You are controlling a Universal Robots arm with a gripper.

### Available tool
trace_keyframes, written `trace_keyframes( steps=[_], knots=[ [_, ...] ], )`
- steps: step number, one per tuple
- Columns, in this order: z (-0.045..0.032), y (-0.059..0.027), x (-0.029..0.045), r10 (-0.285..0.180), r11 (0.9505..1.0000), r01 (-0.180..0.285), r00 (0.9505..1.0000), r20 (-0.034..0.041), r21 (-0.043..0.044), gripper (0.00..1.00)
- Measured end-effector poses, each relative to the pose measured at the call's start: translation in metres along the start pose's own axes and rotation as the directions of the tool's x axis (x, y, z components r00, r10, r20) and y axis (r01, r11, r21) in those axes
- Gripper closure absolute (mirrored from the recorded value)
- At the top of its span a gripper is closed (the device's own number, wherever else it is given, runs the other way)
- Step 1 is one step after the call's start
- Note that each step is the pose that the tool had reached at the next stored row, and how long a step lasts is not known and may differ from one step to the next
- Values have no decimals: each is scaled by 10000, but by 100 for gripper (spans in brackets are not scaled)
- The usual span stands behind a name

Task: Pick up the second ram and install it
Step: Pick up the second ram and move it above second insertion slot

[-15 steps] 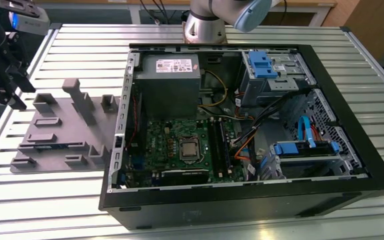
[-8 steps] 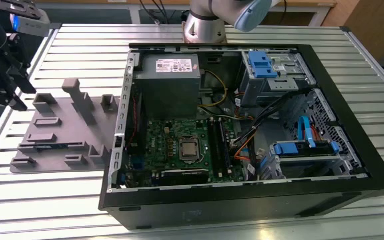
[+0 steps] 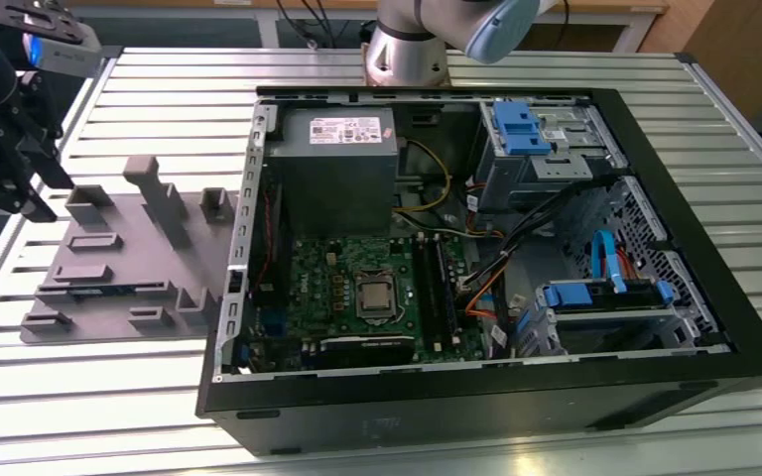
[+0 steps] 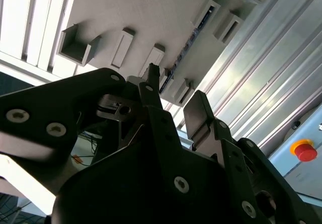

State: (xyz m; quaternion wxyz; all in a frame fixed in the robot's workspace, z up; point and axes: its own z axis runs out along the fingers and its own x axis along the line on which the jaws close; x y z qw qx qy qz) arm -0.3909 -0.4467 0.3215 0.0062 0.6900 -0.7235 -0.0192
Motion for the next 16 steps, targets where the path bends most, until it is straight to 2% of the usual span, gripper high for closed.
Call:
trace_keyframes(
  steps=[16],
  knots=[
    [95,-4,14,-56,10000,56,10000,-1,1,53]
  ],
)
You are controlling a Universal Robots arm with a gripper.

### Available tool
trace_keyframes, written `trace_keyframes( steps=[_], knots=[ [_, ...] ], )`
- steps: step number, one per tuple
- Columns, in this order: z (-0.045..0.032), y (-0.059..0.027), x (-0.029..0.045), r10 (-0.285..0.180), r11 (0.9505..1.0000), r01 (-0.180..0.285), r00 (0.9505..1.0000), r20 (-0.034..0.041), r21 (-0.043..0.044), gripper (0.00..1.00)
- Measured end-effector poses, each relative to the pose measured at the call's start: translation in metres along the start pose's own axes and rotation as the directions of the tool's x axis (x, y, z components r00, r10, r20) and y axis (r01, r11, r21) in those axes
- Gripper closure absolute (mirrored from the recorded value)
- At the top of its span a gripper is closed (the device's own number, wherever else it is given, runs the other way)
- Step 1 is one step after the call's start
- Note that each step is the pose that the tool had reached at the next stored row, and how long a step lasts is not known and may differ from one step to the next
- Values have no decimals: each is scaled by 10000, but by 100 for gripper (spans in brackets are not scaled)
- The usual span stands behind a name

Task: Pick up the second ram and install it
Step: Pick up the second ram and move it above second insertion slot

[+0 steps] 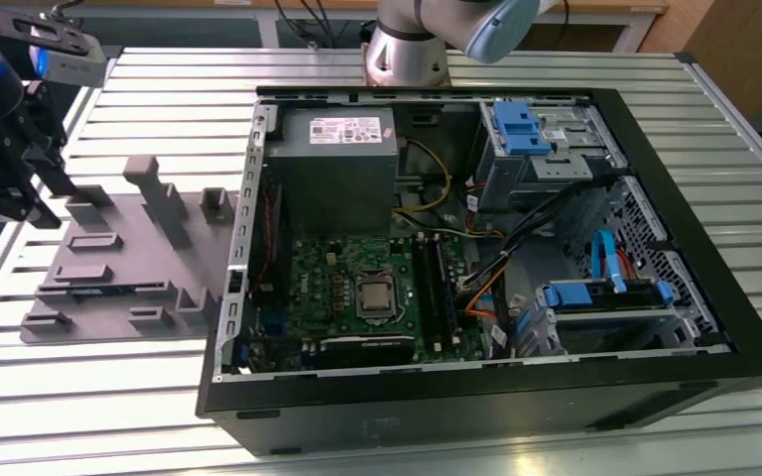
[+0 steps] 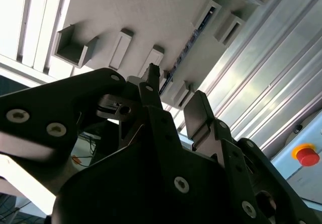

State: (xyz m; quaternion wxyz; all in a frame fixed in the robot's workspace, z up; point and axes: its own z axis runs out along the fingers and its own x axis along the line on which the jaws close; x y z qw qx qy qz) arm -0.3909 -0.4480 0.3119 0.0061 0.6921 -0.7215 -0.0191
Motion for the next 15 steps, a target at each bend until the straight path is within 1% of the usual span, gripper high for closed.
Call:
trace_keyframes(
  steps=[15],
  knots=[
    [110,-4,14,-53,10000,53,10000,-2,1,53]
  ],
)
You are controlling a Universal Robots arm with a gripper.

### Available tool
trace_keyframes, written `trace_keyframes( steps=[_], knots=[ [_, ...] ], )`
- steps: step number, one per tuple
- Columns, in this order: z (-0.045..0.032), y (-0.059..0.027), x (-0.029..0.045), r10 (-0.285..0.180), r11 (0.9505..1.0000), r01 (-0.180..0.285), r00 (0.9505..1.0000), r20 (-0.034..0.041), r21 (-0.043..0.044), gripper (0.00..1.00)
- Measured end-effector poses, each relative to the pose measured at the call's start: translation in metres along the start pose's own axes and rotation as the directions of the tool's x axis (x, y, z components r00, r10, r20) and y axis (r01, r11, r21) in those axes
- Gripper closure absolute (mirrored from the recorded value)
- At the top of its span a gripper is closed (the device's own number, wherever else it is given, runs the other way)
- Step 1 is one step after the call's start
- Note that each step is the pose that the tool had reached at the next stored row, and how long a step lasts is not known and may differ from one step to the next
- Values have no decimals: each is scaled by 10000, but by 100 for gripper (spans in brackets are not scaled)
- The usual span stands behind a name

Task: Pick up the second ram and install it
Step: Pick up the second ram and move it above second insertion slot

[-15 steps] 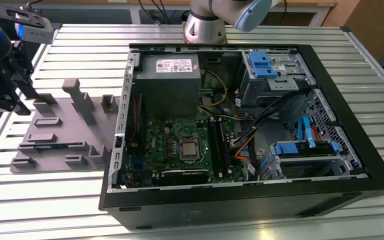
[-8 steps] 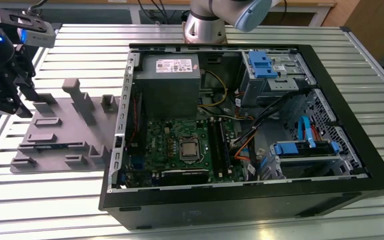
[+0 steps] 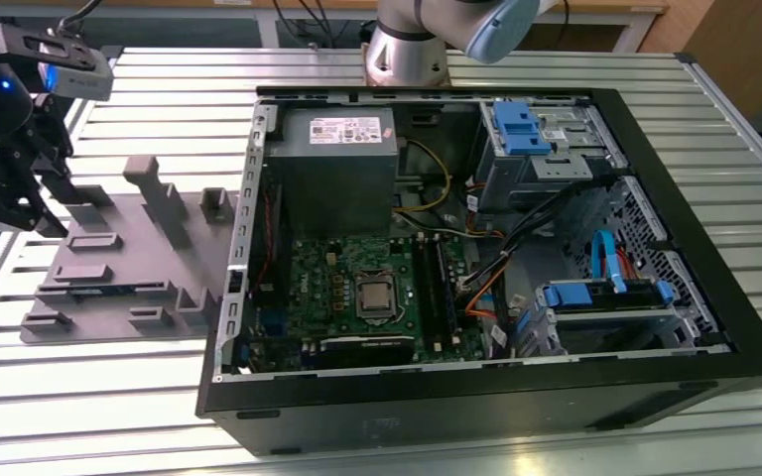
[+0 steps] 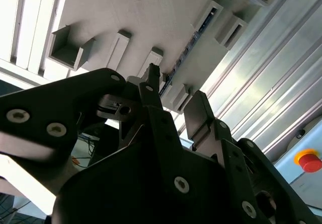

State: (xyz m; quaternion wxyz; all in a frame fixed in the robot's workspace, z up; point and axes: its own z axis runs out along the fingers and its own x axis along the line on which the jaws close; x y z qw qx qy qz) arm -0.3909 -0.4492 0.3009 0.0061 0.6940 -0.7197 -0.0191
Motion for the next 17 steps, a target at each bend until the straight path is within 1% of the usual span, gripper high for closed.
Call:
trace_keyframes(
  steps=[7,17],
  knots=[
    [45,-2,11,-21,10000,21,10000,-1,0,53],
    [89,-4,27,-60,10000,60,10000,-3,-1,53]
  ],
)
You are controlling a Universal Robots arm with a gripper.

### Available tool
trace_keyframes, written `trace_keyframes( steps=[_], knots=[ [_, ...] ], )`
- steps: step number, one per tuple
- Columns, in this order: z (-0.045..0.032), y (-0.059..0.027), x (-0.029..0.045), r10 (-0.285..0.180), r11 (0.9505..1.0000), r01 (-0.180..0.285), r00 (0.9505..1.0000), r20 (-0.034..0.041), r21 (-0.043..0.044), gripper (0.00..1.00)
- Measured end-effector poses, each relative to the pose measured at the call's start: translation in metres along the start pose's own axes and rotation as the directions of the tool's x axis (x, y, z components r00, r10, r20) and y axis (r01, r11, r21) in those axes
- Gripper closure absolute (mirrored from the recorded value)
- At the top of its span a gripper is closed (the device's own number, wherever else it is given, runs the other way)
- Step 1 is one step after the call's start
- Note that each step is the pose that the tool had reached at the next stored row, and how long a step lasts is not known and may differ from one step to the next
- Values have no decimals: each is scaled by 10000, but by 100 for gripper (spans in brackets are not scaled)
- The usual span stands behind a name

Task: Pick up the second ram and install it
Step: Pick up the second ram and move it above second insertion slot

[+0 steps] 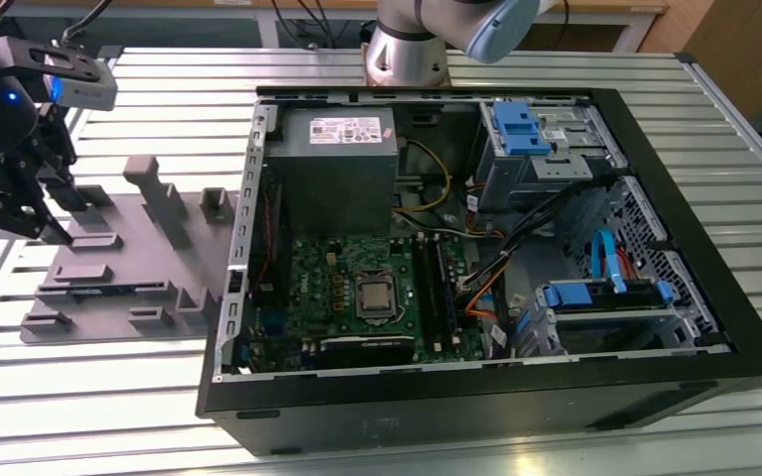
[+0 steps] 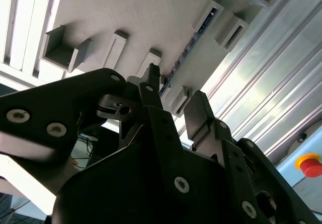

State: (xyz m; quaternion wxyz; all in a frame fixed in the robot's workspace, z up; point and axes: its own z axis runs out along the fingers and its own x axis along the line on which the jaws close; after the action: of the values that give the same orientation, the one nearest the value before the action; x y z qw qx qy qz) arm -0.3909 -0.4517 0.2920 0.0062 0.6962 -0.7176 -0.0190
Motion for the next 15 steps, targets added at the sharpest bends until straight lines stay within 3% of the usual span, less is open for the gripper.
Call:
trace_keyframes(
  steps=[10,15],
  knots=[
    [80,-4,33,-148,9999,148,9999,-5,3,53],
    [119,-5,38,-352,9994,352,9994,-39,66,53]
  ],
)
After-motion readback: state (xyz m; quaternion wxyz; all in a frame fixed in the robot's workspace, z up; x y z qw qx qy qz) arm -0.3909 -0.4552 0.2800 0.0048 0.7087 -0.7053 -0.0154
